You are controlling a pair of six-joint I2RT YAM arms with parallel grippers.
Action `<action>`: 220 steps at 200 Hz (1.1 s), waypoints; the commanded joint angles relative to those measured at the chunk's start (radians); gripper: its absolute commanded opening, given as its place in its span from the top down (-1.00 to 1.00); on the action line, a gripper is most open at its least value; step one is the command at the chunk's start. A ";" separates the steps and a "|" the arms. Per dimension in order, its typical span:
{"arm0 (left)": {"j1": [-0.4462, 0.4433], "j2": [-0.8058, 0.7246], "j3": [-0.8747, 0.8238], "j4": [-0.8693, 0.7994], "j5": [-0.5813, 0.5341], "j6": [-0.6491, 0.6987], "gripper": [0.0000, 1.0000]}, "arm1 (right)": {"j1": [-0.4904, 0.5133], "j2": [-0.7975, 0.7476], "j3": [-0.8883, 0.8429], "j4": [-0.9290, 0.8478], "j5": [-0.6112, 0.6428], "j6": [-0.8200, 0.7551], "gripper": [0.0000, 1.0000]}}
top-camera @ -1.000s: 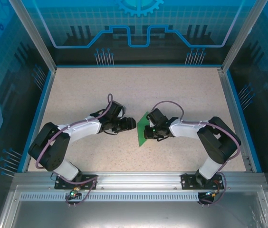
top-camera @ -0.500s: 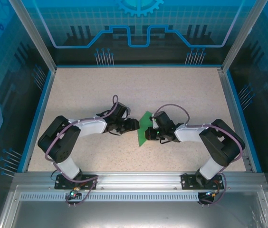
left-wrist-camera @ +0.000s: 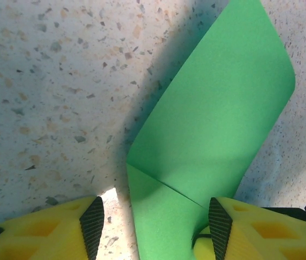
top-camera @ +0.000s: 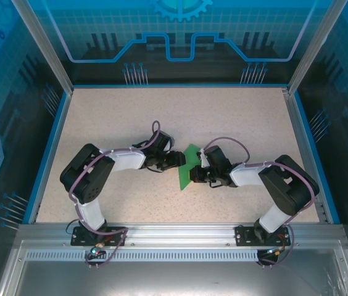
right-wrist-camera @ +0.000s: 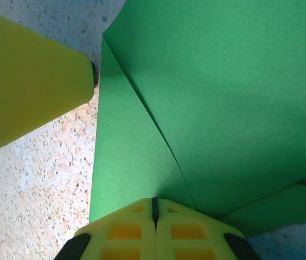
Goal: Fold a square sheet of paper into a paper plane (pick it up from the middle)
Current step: Fold the wing for the fifth time at the center of the table.
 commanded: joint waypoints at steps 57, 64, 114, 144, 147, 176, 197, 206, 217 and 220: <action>-0.006 0.025 0.038 0.046 0.021 -0.004 0.07 | -0.032 0.055 -0.055 -0.126 0.026 -0.019 1.00; -0.006 0.023 0.041 0.046 0.024 -0.005 0.10 | -0.033 0.056 -0.053 -0.126 0.025 -0.019 1.00; -0.005 -0.001 0.047 0.016 0.027 0.006 0.17 | -0.032 0.064 -0.045 -0.127 0.021 -0.021 1.00; -0.007 -0.018 0.037 0.005 0.028 0.009 0.19 | -0.033 0.065 -0.042 -0.130 0.022 -0.021 1.00; -0.008 -0.022 0.036 0.004 0.028 0.007 0.18 | -0.033 0.064 -0.043 -0.130 0.022 -0.021 1.00; -0.019 -0.028 0.021 0.011 0.042 -0.006 0.20 | -0.033 0.059 -0.043 -0.132 0.022 -0.019 1.00; -0.034 -0.028 0.019 0.004 0.041 -0.001 0.28 | -0.037 0.052 -0.040 -0.136 0.023 -0.019 1.00; -0.036 -0.032 0.017 0.000 0.037 0.001 0.35 | -0.039 0.050 -0.042 -0.137 0.025 -0.019 1.00; -0.037 -0.035 0.014 -0.013 0.030 0.005 0.40 | -0.039 0.046 -0.043 -0.140 0.022 -0.020 1.00; -0.037 -0.037 0.014 -0.017 0.025 0.008 0.41 | -0.040 0.047 -0.043 -0.140 0.022 -0.019 1.00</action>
